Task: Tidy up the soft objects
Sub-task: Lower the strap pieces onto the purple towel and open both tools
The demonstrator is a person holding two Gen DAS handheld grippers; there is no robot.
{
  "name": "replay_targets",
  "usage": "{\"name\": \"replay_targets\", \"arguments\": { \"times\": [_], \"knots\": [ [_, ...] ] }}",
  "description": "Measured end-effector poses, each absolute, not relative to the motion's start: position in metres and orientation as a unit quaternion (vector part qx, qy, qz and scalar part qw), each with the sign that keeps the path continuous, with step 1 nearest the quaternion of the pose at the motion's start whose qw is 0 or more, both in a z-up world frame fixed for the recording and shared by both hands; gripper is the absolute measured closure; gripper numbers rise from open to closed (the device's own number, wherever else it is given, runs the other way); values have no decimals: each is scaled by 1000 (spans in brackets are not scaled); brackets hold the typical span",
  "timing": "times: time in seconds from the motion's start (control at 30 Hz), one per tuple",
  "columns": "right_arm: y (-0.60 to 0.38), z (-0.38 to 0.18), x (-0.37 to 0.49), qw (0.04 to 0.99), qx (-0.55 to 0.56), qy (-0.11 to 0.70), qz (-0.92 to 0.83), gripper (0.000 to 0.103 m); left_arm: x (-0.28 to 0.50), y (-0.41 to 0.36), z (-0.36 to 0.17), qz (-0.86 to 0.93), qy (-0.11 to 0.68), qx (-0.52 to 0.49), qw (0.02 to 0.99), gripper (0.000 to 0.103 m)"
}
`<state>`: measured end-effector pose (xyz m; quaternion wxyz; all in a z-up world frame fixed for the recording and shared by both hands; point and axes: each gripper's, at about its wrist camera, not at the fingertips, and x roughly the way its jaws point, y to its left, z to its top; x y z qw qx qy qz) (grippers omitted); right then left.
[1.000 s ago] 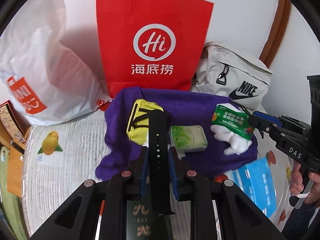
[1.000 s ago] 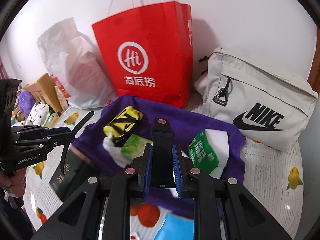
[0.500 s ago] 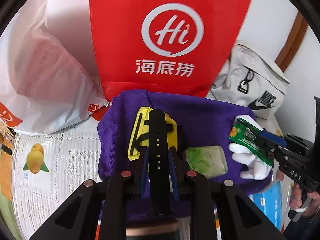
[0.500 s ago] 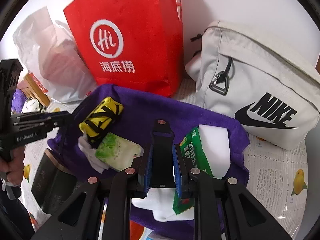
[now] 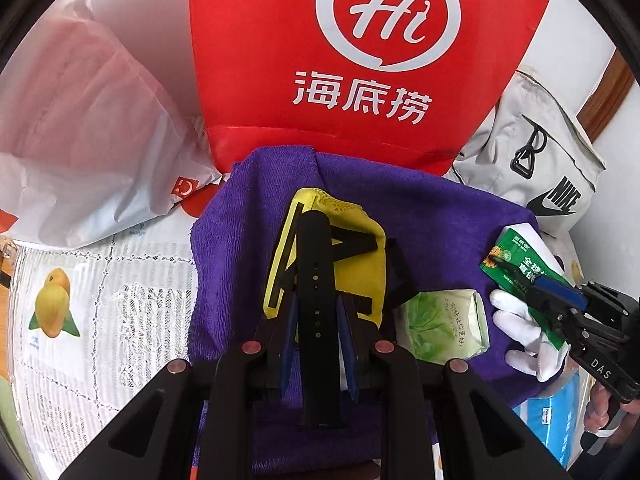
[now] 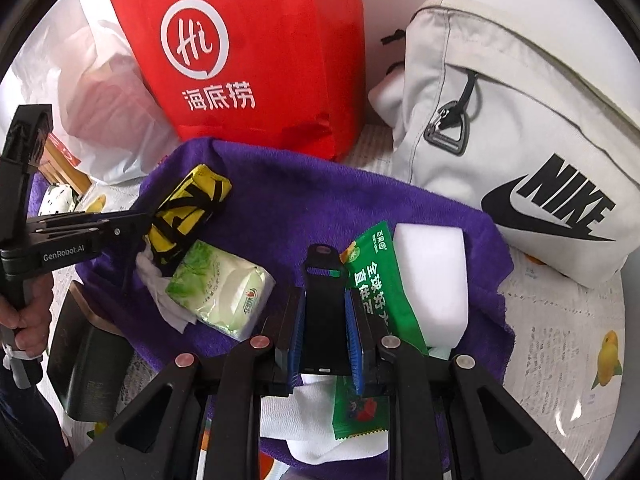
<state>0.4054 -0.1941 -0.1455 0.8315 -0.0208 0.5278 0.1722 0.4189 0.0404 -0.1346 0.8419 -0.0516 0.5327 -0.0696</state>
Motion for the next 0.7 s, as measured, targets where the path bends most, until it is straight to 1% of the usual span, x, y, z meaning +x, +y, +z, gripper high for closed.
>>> {"name": "replay_targets", "arguments": {
  "times": [0.13,0.17,0.2,0.27,0.3,0.33,0.37,0.43,0.47,0.7],
  "knots": [
    [-192,-146,404,829,-25,530,173,82,418,41,-133,-70,535,-55,840,82],
    [-192,-145,404,830,-26,530,174,82,417,42,-132,-70,535,-55,840,78],
    [-192,-145,404,829,-26,530,175,82,416,42,-130,-69,534,-54,841,72],
    [-191,-144,404,830,-23,529,175,82,413,44,-125,-66,528,-48,845,68],
    [-191,-142,403,831,-21,527,177,82,412,44,-121,-65,525,-47,847,68],
    [-190,-139,403,832,-19,525,179,81,410,44,-118,-66,524,-48,848,67],
    [-190,-137,402,833,-19,523,179,78,408,45,-114,-66,523,-47,848,64],
    [-189,-129,399,839,-20,514,178,64,405,46,-107,-63,518,-41,852,59],
    [-188,-124,396,843,-20,507,179,63,403,46,-103,-61,517,-37,853,58],
    [-184,-95,368,852,-21,488,187,63,376,46,-81,-58,508,-32,859,58]
  ]
}}
